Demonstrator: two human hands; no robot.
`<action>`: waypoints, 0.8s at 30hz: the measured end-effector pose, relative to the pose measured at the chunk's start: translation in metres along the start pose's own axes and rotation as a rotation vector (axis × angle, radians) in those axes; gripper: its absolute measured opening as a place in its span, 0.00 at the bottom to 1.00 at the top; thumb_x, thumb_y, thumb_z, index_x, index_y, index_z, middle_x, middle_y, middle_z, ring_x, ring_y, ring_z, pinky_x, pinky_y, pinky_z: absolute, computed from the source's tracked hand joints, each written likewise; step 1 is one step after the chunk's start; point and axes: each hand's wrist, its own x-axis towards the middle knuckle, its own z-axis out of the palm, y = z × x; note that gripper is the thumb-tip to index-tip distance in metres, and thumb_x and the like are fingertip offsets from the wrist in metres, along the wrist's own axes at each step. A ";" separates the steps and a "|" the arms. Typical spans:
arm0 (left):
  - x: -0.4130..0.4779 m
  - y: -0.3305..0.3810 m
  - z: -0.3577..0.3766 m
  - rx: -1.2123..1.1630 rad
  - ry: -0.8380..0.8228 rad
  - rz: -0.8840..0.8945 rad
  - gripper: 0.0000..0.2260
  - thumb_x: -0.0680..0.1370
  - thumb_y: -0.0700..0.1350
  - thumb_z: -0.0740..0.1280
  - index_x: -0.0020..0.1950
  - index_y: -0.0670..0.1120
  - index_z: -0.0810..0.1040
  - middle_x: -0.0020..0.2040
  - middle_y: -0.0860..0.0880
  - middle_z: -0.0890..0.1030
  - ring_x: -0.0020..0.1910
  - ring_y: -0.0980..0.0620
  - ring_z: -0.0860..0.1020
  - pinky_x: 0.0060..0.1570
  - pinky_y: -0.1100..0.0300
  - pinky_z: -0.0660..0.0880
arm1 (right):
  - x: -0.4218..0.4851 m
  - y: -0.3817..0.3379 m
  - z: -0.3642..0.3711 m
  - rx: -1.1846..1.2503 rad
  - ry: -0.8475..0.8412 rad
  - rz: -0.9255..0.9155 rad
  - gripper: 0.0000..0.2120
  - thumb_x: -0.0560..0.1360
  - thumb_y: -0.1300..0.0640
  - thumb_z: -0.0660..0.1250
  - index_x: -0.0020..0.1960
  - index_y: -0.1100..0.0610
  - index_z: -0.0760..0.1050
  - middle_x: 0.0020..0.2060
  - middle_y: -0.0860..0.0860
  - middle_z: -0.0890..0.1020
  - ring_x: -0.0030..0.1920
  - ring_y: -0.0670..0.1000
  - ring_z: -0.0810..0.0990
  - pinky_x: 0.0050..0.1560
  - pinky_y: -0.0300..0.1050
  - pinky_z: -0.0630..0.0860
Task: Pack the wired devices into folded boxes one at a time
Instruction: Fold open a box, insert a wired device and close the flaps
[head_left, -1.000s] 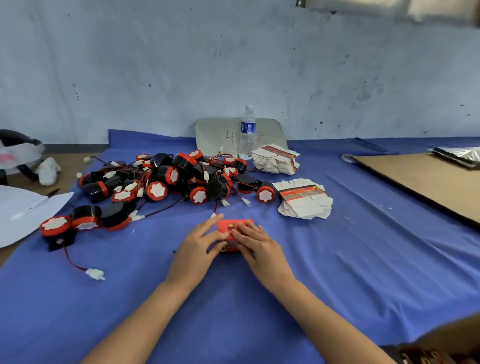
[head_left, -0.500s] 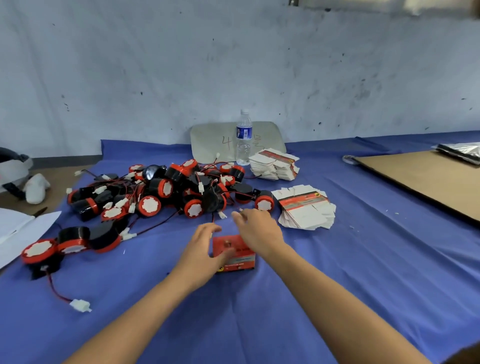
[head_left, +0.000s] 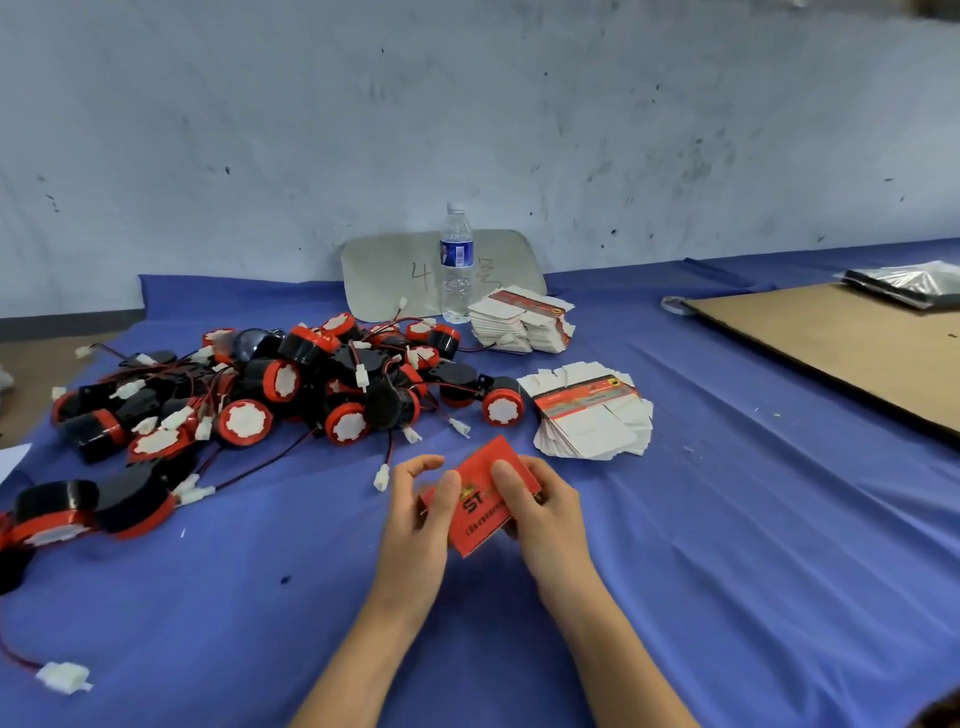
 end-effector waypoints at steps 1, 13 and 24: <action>0.001 -0.001 -0.001 0.021 0.036 -0.009 0.19 0.70 0.61 0.62 0.54 0.51 0.75 0.40 0.51 0.83 0.41 0.53 0.81 0.42 0.57 0.79 | -0.001 0.000 -0.001 -0.035 -0.018 -0.031 0.16 0.67 0.46 0.73 0.47 0.57 0.78 0.31 0.45 0.81 0.30 0.40 0.76 0.30 0.31 0.70; 0.000 -0.015 0.003 -0.159 -0.080 -0.097 0.22 0.69 0.60 0.66 0.57 0.47 0.73 0.50 0.47 0.82 0.45 0.54 0.81 0.40 0.61 0.78 | -0.001 0.005 0.001 0.104 -0.068 0.047 0.18 0.66 0.49 0.74 0.53 0.57 0.81 0.46 0.54 0.86 0.47 0.48 0.83 0.47 0.42 0.78; 0.000 -0.012 -0.004 -0.100 -0.062 -0.049 0.27 0.71 0.67 0.59 0.56 0.48 0.78 0.46 0.46 0.85 0.45 0.45 0.84 0.41 0.50 0.81 | -0.028 -0.002 0.000 -0.170 -0.278 0.025 0.19 0.69 0.52 0.75 0.57 0.47 0.74 0.48 0.45 0.82 0.51 0.49 0.82 0.50 0.45 0.81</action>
